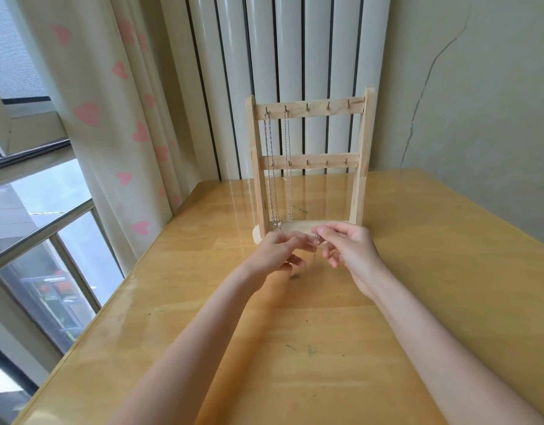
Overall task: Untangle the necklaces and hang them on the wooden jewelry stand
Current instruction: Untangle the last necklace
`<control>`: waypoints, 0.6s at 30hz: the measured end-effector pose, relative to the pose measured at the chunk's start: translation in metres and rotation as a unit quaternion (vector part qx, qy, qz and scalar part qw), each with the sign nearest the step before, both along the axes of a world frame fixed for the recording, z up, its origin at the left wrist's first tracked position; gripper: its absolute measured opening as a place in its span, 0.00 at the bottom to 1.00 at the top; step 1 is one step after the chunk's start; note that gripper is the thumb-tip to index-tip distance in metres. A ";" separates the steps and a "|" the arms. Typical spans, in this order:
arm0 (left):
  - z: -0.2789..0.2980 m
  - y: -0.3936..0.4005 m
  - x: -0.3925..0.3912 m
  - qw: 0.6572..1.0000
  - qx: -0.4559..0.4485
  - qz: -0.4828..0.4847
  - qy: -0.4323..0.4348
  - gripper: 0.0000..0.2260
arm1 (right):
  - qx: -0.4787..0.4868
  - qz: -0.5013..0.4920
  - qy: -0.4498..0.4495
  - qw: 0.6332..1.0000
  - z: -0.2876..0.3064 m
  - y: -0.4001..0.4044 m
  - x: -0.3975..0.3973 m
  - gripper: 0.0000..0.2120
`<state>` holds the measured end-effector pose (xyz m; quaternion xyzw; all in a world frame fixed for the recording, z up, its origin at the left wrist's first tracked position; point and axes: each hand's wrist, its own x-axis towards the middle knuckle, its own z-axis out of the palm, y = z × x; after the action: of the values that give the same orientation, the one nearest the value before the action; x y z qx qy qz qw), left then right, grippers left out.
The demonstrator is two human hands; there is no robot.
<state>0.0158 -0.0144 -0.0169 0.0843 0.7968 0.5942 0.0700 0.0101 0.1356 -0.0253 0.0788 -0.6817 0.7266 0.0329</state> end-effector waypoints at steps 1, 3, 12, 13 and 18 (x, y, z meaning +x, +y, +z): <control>0.003 0.000 0.000 1.000 0.006 0.001 0.004 0.09 | 0.022 -0.001 0.002 1.000 0.001 -0.001 0.000 0.05; 0.005 0.002 0.000 1.000 -0.008 0.007 0.016 0.07 | 0.061 -0.010 0.007 0.998 0.004 -0.002 0.000 0.05; 0.006 0.009 0.000 0.962 -0.192 0.047 0.188 0.09 | 0.164 -0.040 0.013 0.986 0.013 -0.001 0.004 0.05; 0.008 0.008 0.002 0.965 -0.186 0.044 0.181 0.10 | 0.159 -0.039 0.016 0.986 0.015 -0.001 0.007 0.04; 0.019 -0.003 0.019 0.999 0.010 -0.017 0.030 0.09 | 0.074 0.025 0.025 0.997 0.031 0.001 0.020 0.05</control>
<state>0.0347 -0.0173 0.0023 0.1164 0.7908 0.5984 0.0551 0.0303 0.1370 0.0053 0.1163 -0.7306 0.6723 0.0263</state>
